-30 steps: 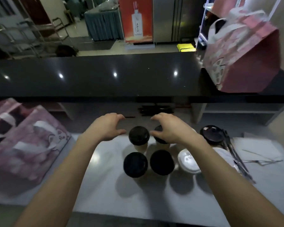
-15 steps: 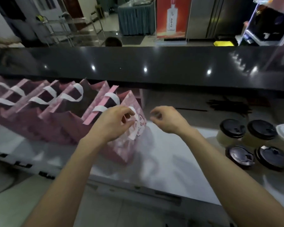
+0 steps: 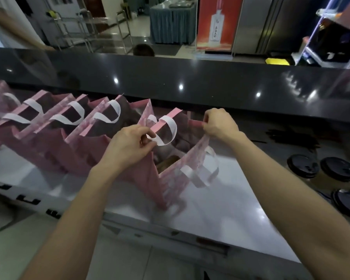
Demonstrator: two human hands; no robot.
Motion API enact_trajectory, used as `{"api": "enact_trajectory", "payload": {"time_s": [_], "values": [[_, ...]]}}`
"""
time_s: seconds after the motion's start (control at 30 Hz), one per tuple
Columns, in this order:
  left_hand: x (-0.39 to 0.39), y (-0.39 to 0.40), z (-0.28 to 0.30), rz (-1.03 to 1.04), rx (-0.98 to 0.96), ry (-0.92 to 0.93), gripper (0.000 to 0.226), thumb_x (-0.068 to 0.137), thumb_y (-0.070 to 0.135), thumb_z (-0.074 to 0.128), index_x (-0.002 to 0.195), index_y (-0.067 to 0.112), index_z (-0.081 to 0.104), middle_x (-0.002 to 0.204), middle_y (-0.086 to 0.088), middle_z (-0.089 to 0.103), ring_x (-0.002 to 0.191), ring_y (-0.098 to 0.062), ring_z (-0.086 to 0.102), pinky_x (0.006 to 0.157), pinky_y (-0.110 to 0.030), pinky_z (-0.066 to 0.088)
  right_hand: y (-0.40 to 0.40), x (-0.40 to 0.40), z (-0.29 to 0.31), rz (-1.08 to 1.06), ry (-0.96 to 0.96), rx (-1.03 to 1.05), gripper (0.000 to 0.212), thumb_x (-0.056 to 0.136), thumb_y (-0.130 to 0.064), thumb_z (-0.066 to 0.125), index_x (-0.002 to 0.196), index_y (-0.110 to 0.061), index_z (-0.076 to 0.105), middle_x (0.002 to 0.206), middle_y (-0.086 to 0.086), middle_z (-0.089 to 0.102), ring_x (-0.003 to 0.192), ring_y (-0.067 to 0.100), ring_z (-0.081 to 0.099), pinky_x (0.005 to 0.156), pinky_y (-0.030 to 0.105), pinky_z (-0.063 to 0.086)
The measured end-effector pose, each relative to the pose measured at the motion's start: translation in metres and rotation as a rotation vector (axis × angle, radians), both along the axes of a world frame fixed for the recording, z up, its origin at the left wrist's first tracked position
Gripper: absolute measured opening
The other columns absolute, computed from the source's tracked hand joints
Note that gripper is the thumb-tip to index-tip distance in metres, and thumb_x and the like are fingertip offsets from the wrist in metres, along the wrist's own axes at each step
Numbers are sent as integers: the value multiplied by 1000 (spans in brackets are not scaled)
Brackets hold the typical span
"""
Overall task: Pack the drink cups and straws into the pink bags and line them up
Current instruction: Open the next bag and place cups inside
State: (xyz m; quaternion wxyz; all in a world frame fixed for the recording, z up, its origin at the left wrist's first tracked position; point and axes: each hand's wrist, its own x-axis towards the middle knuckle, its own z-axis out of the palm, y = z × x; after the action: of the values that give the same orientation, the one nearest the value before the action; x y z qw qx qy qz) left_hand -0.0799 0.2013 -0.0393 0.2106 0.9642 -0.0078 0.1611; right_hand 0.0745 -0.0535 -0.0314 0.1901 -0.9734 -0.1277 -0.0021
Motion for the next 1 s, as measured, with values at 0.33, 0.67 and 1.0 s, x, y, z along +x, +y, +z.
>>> {"api": "enact_trajectory", "payload": {"time_s": [0.33, 0.67, 1.0], "values": [[61, -98, -6, -265, 23, 104, 17, 96, 40, 80, 112, 35, 80, 98, 15, 74, 91, -9, 69, 86, -41, 63, -165, -55, -10, -442, -8, 36, 18, 94, -32, 76, 79, -25, 69, 85, 3, 74, 77, 23, 70, 72, 44, 65], [98, -150, -12, -345, 29, 161, 18, 93, 35, 84, 110, 34, 77, 94, 21, 71, 89, -5, 69, 85, -42, 65, -245, -68, -27, -446, -81, 135, 18, 99, -28, 59, 99, -22, 76, 94, -1, 75, 94, 28, 71, 69, 34, 48], [115, -159, -2, -404, 111, 58, 17, 83, 29, 94, 93, 28, 81, 91, 15, 69, 92, -15, 62, 87, -43, 52, -290, 11, -76, -191, 385, -426, 88, 75, -53, 80, 152, -24, 48, 145, 15, 53, 140, 39, 50, 123, 51, 36]]}}
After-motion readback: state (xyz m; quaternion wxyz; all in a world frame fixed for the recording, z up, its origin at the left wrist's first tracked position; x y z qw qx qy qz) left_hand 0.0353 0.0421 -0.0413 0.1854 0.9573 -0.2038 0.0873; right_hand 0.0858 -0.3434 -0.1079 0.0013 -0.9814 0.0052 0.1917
